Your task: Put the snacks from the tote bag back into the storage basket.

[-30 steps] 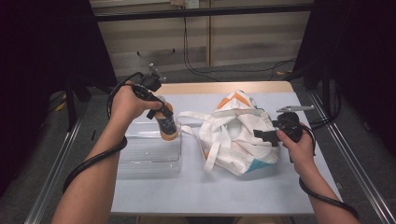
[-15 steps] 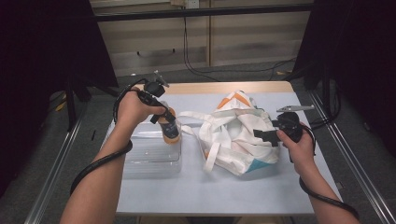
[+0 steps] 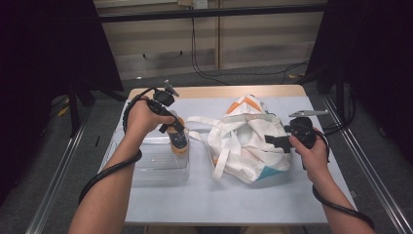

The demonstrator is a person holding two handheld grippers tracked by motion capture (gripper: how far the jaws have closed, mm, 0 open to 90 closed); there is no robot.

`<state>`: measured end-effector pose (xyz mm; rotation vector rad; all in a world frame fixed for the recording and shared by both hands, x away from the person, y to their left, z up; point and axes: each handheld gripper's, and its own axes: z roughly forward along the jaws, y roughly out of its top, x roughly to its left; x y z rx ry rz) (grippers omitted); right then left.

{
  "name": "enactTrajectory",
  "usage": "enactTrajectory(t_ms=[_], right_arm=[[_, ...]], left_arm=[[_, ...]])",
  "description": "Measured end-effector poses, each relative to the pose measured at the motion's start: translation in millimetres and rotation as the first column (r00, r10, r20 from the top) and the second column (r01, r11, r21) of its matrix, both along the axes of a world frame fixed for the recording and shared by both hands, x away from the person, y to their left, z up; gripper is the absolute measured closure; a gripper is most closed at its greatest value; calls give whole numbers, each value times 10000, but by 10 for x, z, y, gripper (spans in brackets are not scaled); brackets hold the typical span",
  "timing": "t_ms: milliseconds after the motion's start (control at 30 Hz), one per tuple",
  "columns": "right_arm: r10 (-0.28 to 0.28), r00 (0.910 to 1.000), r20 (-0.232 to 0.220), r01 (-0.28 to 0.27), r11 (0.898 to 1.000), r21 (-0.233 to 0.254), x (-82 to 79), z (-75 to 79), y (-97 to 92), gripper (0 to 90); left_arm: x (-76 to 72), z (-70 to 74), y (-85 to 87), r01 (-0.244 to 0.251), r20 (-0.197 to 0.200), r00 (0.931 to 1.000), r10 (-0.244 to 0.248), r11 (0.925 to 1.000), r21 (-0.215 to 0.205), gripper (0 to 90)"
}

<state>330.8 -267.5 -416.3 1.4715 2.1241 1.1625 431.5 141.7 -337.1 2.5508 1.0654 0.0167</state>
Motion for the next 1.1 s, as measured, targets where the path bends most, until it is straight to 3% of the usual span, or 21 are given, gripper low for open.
enactTrajectory(t_ms=[333, 400, 533, 700, 800, 833, 933, 1033, 1100], right_arm=[[45, 10000, -7, -45, 10000, -1, 9, -14, -2, 49], [42, 10000, 0, -42, 10000, -9, 9, -14, -3, 49], [51, 10000, -15, -51, 10000, -35, 11, -21, 0, 49], [45, 10000, 44, -45, 10000, 30, 16, -3, 7, 49], [54, 10000, 53, -55, 10000, 36, 13, 0, 10, 49], [43, 10000, 55, -43, 10000, 34, 12, -1, 10, 49], [39, 10000, 47, -39, 10000, 27, 7, 5, 16, 49], [27, 10000, 84, -27, 10000, 18, 1, 21, 14, 49], [16, 9999, 147, -17, 10000, 51, -3, 39, 16, 49]], left_arm=[[5, -94, 13, 53, -58, 10000, -52, 10000, 42, 301], [4, -102, 4, -8, 81, 10000, 8, 10000, -47, 301], [6, -88, -10, 166, -15, 9999, -165, 9997, 155, 300], [-2, -106, -11, 153, 104, 9998, -152, 9998, -88, 297], [-10, -101, -4, 221, -99, 9997, -223, 9996, -187, 292], [-24, -114, -11, 19, 14, 10000, -19, 9983, -583, 287], [-24, -98, 5, 210, 78, 9998, -207, 9987, -461, 277], [-47, -106, 6, -125, 42, 9999, 128, 9972, -736, 236], [-64, -109, 18, -47, 58, 10000, 52, 9969, -780, 216]])
